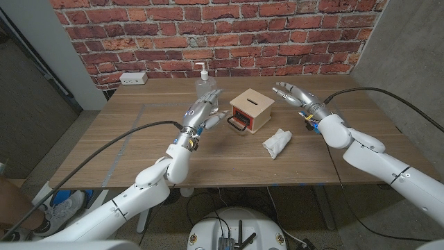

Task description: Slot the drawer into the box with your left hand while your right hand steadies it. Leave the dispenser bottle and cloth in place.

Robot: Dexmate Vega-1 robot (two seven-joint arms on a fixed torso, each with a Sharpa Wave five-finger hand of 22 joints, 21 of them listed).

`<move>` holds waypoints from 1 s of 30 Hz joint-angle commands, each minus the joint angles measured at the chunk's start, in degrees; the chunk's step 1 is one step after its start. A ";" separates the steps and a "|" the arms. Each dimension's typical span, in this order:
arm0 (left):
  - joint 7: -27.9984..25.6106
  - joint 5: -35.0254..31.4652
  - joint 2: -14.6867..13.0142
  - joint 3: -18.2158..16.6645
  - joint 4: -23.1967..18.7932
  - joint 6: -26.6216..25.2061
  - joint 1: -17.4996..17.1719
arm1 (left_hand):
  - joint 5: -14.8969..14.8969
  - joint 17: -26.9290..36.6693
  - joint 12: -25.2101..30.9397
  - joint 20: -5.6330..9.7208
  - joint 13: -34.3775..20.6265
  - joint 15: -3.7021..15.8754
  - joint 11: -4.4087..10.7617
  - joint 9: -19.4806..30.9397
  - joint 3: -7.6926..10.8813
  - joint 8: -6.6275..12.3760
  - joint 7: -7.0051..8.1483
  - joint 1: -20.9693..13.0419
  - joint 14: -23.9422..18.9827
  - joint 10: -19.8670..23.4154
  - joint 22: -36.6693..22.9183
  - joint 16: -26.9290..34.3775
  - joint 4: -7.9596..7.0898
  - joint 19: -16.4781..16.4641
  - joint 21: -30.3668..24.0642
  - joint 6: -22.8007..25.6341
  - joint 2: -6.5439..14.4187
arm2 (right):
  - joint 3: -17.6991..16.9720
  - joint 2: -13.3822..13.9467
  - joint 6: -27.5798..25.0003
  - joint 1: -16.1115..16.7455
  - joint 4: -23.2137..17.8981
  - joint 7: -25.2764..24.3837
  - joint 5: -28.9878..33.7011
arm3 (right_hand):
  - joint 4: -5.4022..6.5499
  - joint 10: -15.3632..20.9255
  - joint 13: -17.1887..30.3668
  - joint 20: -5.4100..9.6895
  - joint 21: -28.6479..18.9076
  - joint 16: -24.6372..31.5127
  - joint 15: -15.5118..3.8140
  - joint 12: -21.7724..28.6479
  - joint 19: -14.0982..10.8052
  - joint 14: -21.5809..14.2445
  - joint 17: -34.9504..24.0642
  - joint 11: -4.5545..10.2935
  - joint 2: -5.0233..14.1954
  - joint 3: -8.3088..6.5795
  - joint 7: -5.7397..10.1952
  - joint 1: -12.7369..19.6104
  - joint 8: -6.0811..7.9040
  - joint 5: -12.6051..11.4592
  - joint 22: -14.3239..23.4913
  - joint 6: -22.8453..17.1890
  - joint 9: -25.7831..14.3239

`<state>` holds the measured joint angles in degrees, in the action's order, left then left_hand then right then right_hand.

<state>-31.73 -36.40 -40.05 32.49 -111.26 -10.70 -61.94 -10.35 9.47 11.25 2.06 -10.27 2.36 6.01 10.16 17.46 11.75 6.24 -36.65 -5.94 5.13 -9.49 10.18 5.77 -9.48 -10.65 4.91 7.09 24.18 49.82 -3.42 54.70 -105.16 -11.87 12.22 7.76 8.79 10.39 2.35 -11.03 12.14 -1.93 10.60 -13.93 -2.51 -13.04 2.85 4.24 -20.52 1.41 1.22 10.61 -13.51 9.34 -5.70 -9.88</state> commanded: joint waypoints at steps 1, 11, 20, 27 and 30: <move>-2.46 12.36 0.81 -4.87 0.54 3.83 -3.82 | 0.08 0.15 -0.12 6.35 -0.21 1.65 -0.79 0.15 0.41 -0.09 -0.76 0.46 -0.11 0.09 -0.05 -0.11 -0.14 -0.96 -0.38 0.17 0.34 | -0.95 -2.80 2.09 0.36 3.56 -0.91 -7.63 | -0.20 0.07 0.05 1.59 -0.08 0.26 -2.21 0.26 -0.35 -0.54 -0.15 -0.58 1.06 0.20 0.23 0.06 -0.16 0.23 0.12 0.42 -0.13; -2.31 19.80 1.42 -7.51 3.00 9.14 -4.46 | 0.10 0.16 -0.28 6.42 -0.20 1.18 -1.56 0.13 0.55 -0.27 -1.74 1.16 0.34 -0.28 -0.04 -0.28 -0.17 -0.91 -0.24 0.25 0.81 | -1.16 -4.58 2.74 -0.09 5.70 -1.63 -12.22 | -0.08 -0.92 0.05 1.41 0.18 -0.04 -1.75 -0.07 -0.08 0.32 -0.19 -0.69 1.01 0.37 -0.42 -0.17 -0.44 0.26 0.13 1.55 -0.11; -1.51 24.71 2.21 -8.87 5.01 12.34 -4.68 | 0.19 0.17 -0.47 6.49 -0.17 0.57 -2.23 0.10 0.44 -0.41 -3.38 2.50 0.93 -0.97 -0.04 -0.38 -0.38 -0.58 -0.03 0.48 0.98 | -1.23 -6.20 4.03 -0.59 7.75 -2.24 -15.81 | 0.02 -0.87 0.05 1.35 0.22 0.04 -1.73 0.01 -0.09 0.25 -0.25 -0.98 0.93 0.52 -0.73 -0.33 -0.26 0.28 0.13 1.34 -0.10; -0.54 29.48 2.89 -10.38 7.17 15.71 -4.89 | 0.24 0.15 -0.59 6.47 -0.14 -0.02 -2.88 0.07 0.25 -0.60 -4.34 3.48 1.33 -1.51 -0.03 -0.41 -0.48 -0.13 0.14 0.46 0.86 | -1.37 -8.51 7.26 -0.83 10.75 -2.42 -19.71 | 0.09 -0.63 0.05 1.36 0.22 0.17 -1.62 0.13 -0.21 -0.03 -0.28 -1.14 0.88 0.65 -1.04 -0.44 -0.15 0.27 0.14 1.19 -0.09; 0.27 31.94 3.35 -10.92 8.43 17.59 -4.83 | 0.23 0.12 -0.64 6.46 -0.13 -0.14 -3.01 0.06 0.24 -0.65 -4.44 3.66 1.45 -1.72 -0.03 -0.44 -0.42 0.03 0.19 0.44 0.83 | -1.34 -9.31 7.94 -1.07 11.80 -2.38 -21.06 | 0.14 -0.36 0.06 1.43 0.14 0.22 -1.61 0.24 -0.50 -0.12 -0.29 -1.24 0.87 0.72 -1.04 -0.49 -0.04 0.26 0.13 0.94 -0.08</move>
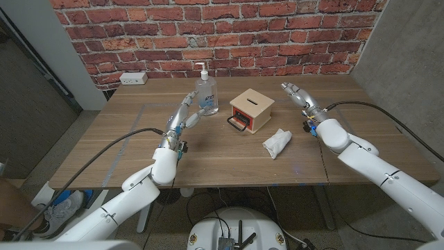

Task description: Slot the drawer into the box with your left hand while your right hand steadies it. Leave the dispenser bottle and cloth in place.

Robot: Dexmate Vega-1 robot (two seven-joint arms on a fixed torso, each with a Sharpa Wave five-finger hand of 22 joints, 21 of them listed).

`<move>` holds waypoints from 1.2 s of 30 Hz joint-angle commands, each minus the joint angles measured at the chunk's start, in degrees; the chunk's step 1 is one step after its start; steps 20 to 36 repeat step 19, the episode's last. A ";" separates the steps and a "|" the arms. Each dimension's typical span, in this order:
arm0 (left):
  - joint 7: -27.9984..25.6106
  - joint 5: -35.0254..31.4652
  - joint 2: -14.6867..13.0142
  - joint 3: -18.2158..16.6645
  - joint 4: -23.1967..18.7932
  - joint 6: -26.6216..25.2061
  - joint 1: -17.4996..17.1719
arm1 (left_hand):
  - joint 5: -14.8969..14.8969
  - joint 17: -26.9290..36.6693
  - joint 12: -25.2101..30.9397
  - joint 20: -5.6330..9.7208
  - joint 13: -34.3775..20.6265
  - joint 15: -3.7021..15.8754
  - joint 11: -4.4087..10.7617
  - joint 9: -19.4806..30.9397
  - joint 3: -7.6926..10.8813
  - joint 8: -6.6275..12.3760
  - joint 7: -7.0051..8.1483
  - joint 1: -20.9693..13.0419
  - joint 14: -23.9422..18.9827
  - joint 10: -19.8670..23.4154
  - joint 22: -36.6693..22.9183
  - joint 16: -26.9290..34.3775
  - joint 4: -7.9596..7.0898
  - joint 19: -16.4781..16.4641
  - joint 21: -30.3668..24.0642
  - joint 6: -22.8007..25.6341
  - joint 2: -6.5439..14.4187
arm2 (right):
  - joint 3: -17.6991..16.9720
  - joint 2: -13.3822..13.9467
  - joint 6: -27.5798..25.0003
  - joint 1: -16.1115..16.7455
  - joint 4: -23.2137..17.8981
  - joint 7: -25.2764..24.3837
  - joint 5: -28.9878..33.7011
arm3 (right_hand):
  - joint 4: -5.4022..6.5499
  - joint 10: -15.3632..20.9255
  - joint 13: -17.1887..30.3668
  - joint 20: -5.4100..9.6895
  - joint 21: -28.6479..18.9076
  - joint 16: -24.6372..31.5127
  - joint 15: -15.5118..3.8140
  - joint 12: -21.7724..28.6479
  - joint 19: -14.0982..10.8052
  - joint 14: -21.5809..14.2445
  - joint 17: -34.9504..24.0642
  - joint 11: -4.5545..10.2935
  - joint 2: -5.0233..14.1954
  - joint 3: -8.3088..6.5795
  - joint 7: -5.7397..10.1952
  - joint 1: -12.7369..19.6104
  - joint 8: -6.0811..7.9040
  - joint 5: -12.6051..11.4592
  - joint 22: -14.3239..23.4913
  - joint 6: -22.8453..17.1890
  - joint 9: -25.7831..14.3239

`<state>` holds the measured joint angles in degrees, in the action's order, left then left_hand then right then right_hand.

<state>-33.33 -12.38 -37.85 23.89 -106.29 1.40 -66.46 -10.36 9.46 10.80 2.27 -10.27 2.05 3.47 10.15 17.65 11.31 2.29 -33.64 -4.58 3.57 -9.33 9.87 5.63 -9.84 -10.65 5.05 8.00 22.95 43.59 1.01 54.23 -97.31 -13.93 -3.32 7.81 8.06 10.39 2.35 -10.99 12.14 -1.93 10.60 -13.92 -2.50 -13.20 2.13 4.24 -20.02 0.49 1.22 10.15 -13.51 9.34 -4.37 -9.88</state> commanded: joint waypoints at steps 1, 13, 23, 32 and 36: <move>2.03 8.78 1.47 -2.47 4.04 6.26 -0.26 | 0.23 0.12 -0.18 6.28 -0.13 0.14 -0.42 0.06 0.05 -0.23 -0.61 0.71 0.13 -0.17 -0.19 -0.13 -0.26 0.41 0.20 0.27 -0.09 | -0.09 -3.35 3.86 -0.71 4.37 -0.18 -6.04 | 0.10 0.42 0.05 1.43 0.09 0.25 -1.65 0.25 -0.55 -0.19 -0.13 -0.59 0.87 0.24 -0.12 -0.50 0.43 0.26 0.13 -0.43 -0.08; 3.94 15.75 4.68 -2.91 10.29 12.11 0.89 | 0.25 0.25 -0.19 5.97 -0.10 -0.37 -1.00 0.03 0.08 -0.50 -1.32 2.11 0.67 -0.62 -0.20 -0.08 -0.77 1.11 0.35 -0.01 0.59 | -0.24 -5.40 6.12 -1.33 8.28 1.44 -11.73 | 0.38 0.63 0.06 1.35 0.05 0.38 -1.38 0.31 -0.89 -0.41 -0.21 -0.79 1.14 0.37 -0.11 -0.71 0.39 0.15 0.13 -0.32 -0.09; 4.16 18.38 5.99 -3.35 12.85 14.00 1.11 | 0.26 0.29 -0.20 5.79 -0.08 -0.55 -1.31 0.02 0.12 -0.52 -1.51 2.79 0.82 -0.87 -0.20 -0.03 -1.04 1.38 0.38 0.04 0.91 | 0.34 -6.49 7.13 -2.43 10.81 3.08 -13.98 | 0.53 0.76 0.07 1.10 0.01 0.45 -1.06 0.35 -1.20 -0.55 -0.25 -1.12 1.15 0.52 -0.56 -0.82 0.51 0.09 0.12 -0.61 -0.09; 4.16 18.38 5.99 -3.35 12.85 14.00 1.11 | 0.26 0.29 -0.20 5.79 -0.08 -0.55 -1.31 0.02 0.12 -0.52 -1.51 2.79 0.82 -0.87 -0.20 -0.03 -1.04 1.38 0.38 0.04 0.91 | 0.34 -6.49 7.13 -2.43 10.81 3.08 -13.98 | 0.53 0.76 0.07 1.10 0.01 0.45 -1.06 0.35 -1.20 -0.55 -0.25 -1.12 1.15 0.52 -0.56 -0.82 0.51 0.09 0.12 -0.61 -0.09; 4.16 18.38 5.99 -3.35 12.85 14.00 1.11 | 0.26 0.29 -0.20 5.79 -0.08 -0.55 -1.31 0.02 0.12 -0.52 -1.51 2.79 0.82 -0.87 -0.20 -0.03 -1.04 1.38 0.38 0.04 0.91 | 0.34 -6.49 7.13 -2.43 10.81 3.08 -13.98 | 0.53 0.76 0.07 1.10 0.01 0.45 -1.06 0.35 -1.20 -0.55 -0.25 -1.12 1.15 0.52 -0.56 -0.82 0.51 0.09 0.12 -0.61 -0.09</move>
